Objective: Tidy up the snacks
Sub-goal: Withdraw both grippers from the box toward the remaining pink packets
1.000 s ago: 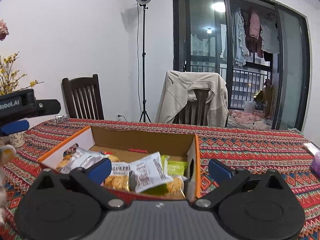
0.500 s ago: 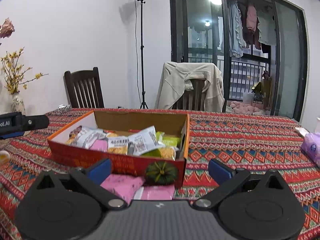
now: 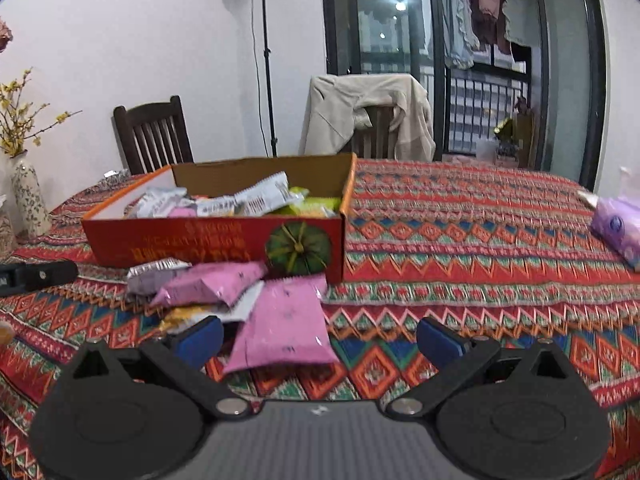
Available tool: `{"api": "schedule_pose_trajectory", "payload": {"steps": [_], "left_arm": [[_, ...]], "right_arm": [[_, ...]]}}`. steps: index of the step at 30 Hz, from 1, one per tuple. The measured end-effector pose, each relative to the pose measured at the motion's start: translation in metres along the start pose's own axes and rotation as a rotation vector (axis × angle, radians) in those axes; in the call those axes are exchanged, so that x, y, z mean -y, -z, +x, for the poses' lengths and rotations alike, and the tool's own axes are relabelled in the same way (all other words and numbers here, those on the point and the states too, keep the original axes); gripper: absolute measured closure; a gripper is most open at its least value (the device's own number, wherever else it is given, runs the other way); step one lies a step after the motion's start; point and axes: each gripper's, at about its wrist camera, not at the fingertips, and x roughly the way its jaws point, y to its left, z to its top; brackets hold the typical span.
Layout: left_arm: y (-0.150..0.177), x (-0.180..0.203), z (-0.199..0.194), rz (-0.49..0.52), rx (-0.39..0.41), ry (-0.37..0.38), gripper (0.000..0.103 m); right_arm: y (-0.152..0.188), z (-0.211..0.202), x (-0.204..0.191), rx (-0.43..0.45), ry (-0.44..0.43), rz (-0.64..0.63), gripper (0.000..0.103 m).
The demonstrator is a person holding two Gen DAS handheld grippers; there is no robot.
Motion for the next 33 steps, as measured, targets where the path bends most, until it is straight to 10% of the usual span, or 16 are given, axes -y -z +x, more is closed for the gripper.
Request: {"api": "schedule_pose_trajectory", "payload": {"steps": [20, 33], "left_arm": [[0.001, -0.003, -0.001, -0.036, -0.014, 0.026, 0.0], [0.001, -0.007, 0.0, -0.063, -0.028, 0.037, 0.0]], "right_arm": [[0.005, 0.013, -0.013, -0.084, -0.007, -0.02, 0.0], [-0.014, 0.056, -0.03, -0.158, -0.006, -0.126, 0.02]]}}
